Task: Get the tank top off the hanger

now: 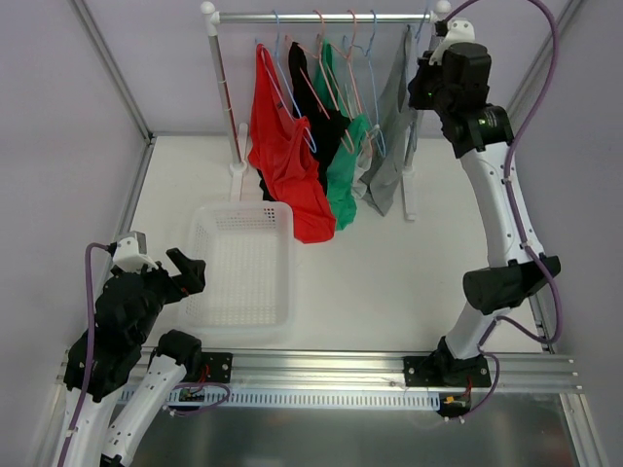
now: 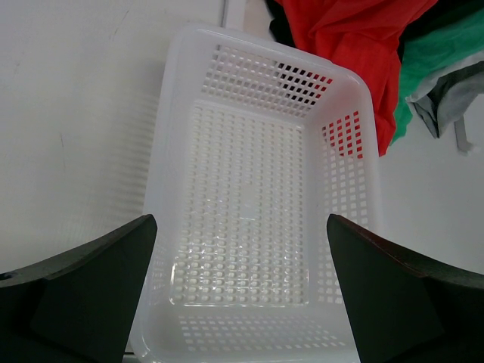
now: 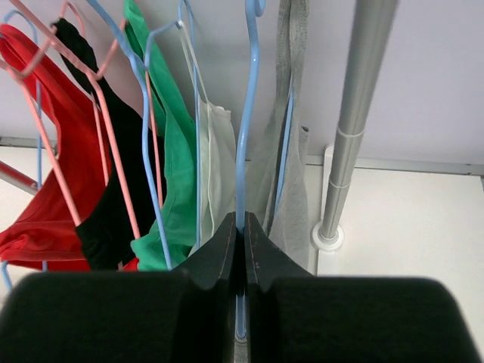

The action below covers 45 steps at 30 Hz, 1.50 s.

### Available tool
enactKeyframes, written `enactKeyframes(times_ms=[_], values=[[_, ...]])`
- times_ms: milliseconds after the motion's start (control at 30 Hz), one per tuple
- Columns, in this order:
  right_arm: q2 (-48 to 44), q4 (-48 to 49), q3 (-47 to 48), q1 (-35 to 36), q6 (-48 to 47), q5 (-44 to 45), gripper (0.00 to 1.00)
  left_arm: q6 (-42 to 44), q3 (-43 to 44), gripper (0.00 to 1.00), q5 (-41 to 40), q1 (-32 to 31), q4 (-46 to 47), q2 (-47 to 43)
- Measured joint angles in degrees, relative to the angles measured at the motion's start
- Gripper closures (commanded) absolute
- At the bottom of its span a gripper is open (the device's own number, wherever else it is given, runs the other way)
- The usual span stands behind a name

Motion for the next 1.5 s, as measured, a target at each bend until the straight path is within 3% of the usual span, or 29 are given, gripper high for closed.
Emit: enactKeyframes(times_ms=[200, 433, 667, 833, 967, 1100, 1200, 1367, 1500], values=[[-7.56, 0.87, -4.98, -2.23, 0.24, -1.99, 1.0, 0.0, 0.0, 0.01, 0.0, 0.0, 0.0, 0.0], [-23.98, -2.62, -19.98, -2.56, 0.85, -4.33, 1.0, 1.57, 0.26, 0.01, 2.23, 0.0, 0.2, 2.03], [-46.95, -10.38, -31.12, -2.67, 1.51, -6.47, 1.0, 5.46, 8.24, 0.01, 17.99, -0.02, 3.41, 13.4], [-59.54, -21.57, -29.83, -2.69, 2.86, -8.94, 1.0, 6.73, 24.46, 0.01, 36.28, -0.83, 8.09, 27.06], [-65.96, -30.53, -27.71, -2.69, 4.35, -11.3, 1.0, 7.67, 37.46, 0.01, 37.83, -10.62, 11.67, 38.58], [-69.11, -40.19, -23.61, -2.67, 5.53, -12.63, 1.0, 11.93, 51.21, 0.01, 26.73, -35.71, 13.92, 51.91], [-69.46, -44.65, -19.19, -2.29, 6.05, -12.26, 1.0, 15.72, 60.5, 0.01, 19.28, -46.88, 15.65, 62.62], [-69.29, -47.25, -10.49, 0.35, 6.56, -11.19, 1.0, 19.39, 75.87, 0.08, 14.62, -52.13, 17.33, 80.08], [-69.85, -47.39, -8.31, 2.56, 7.13, -11.06, 1.0, 19.96, 79.89, 0.1, 14.69, -52.92, 18.29, 87.58]])
